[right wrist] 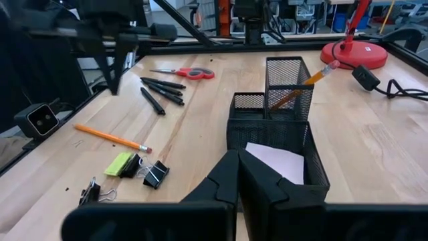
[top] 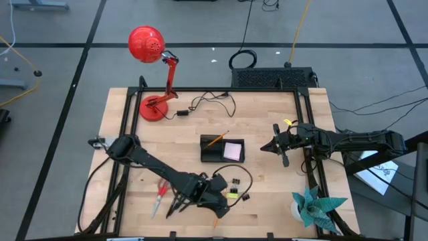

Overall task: Pick and place office supplies into organizer
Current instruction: Put the pencil into the desk organizer

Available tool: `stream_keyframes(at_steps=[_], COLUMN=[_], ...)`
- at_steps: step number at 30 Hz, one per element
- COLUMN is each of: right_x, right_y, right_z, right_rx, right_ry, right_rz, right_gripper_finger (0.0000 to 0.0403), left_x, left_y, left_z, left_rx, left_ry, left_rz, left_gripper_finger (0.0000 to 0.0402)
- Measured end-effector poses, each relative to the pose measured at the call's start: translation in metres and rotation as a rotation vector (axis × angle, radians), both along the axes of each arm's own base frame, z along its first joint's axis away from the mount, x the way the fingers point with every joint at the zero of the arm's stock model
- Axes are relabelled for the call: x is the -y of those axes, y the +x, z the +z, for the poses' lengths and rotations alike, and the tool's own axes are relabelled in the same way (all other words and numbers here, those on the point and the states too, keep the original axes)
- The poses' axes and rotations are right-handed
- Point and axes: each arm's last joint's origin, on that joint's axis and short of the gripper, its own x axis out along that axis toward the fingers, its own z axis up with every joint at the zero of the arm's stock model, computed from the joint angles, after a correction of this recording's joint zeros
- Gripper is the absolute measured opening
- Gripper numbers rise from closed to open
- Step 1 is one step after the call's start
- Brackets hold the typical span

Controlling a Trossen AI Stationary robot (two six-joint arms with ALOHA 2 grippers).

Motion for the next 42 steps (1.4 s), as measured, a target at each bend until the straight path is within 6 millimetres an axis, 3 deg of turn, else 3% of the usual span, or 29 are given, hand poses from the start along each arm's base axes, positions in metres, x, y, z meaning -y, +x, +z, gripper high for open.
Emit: stream_keyframes(at_steps=[5,14,18,26,42], right_x=[0.000,0.000,0.000,0.000,0.000], right_y=[0.000,0.000,0.000,0.000,0.001], right_z=[0.000,0.000,0.000,0.000,0.000], right_rx=[-0.001,0.000,0.000,-0.003,0.001], right_ry=[0.010,0.007,0.001,0.000,-0.001], right_rz=[-0.003,-0.002,-0.001,-0.001,-0.004], right_gripper_finger=[0.0004,0.0004,0.0004,0.0004,0.0004], left_x=[-0.006,-0.019,-0.023,-0.022,-0.034], left_y=[0.010,0.015,0.019,0.028,0.035], left_z=[0.002,-0.001,-0.009,-0.053,-0.058], left_rx=[0.033,0.017,-0.018,-0.178,-0.154], left_ry=[-0.070,-0.112,-0.163,-0.273,-0.223], left_rz=[-0.038,-0.009,-0.006,-0.050,-0.052], left_gripper_finger=[0.0054,0.0183,0.0213,0.0211,0.0198])
